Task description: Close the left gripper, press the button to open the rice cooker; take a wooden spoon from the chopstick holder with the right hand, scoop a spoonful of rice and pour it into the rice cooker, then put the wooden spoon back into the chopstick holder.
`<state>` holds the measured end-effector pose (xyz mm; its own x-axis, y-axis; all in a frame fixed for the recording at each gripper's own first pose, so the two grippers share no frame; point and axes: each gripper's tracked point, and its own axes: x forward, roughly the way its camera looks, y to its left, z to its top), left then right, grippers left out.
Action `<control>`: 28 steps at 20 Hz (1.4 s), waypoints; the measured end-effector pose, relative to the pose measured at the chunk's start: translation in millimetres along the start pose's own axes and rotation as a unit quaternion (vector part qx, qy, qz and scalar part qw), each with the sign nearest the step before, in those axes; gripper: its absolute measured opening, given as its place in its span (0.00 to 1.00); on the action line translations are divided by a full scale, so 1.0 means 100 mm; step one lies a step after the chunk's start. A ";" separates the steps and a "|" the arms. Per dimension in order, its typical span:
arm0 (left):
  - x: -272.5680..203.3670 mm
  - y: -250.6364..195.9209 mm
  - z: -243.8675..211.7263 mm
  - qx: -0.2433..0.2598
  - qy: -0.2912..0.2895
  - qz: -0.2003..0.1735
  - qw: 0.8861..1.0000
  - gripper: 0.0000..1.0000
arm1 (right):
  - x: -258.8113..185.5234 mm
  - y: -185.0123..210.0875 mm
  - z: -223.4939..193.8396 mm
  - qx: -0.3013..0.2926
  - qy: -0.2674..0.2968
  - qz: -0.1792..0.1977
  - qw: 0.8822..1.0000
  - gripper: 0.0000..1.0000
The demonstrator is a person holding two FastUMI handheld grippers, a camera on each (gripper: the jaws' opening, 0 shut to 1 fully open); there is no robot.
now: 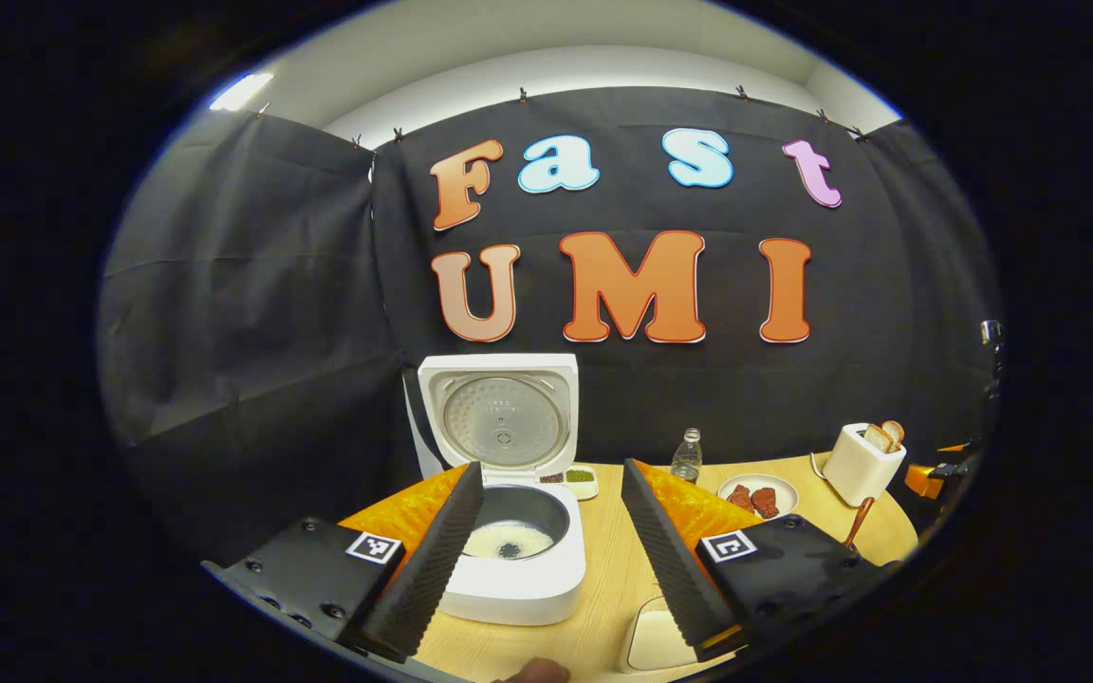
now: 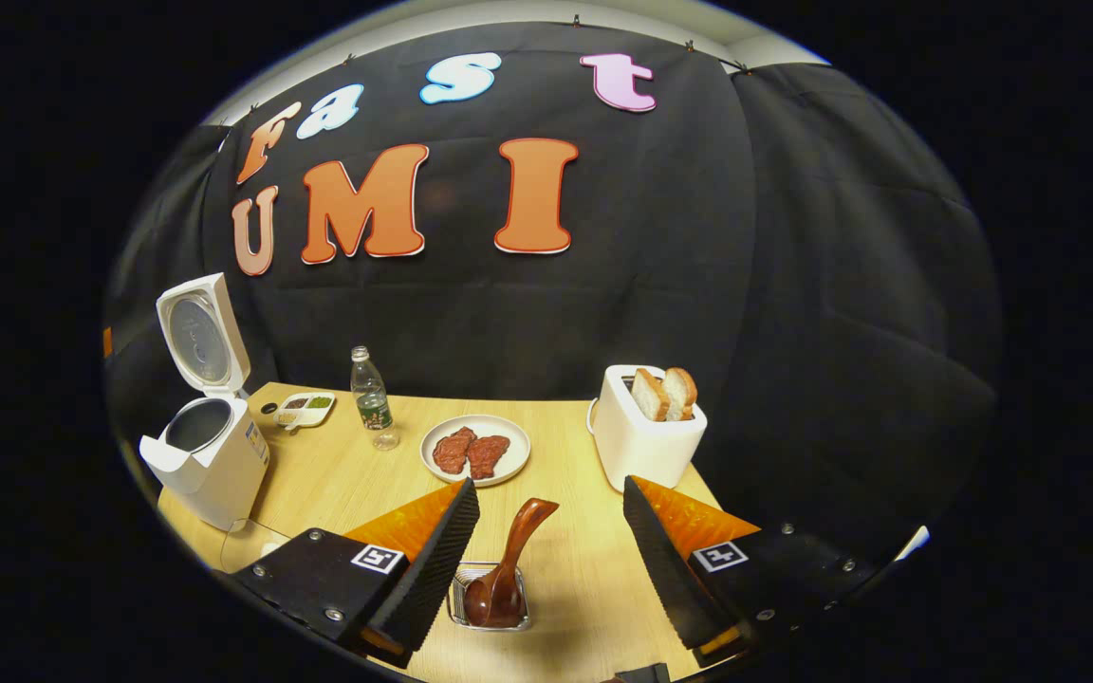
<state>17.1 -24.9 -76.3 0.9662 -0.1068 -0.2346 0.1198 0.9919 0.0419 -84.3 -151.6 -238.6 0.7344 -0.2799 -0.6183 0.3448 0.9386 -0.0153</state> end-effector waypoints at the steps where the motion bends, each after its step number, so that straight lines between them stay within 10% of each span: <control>1: -0.06 -0.02 -0.02 0.006 -0.002 0.004 1.000 0.96 | 0.06 0.01 -0.07 0.006 0.013 0.006 1.000 0.95; 14: -0.46 -0.15 -0.26 0.047 0.029 0.046 0.997 1.00 | 0.90 0.12 -1.00 0.072 0.193 0.061 0.977 0.77; 28: -0.30 -0.66 -0.29 0.068 0.034 -0.004 0.997 0.96 | 0.93 0.05 -1.09 0.127 0.180 0.070 0.973 0.45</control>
<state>-26.7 -84.8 -99.8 0.9482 -0.1052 -0.2996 0.1614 0.9722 0.1694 -78.0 -151.2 -382.3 0.5472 -0.0212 -0.8367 0.4233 0.8694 0.2548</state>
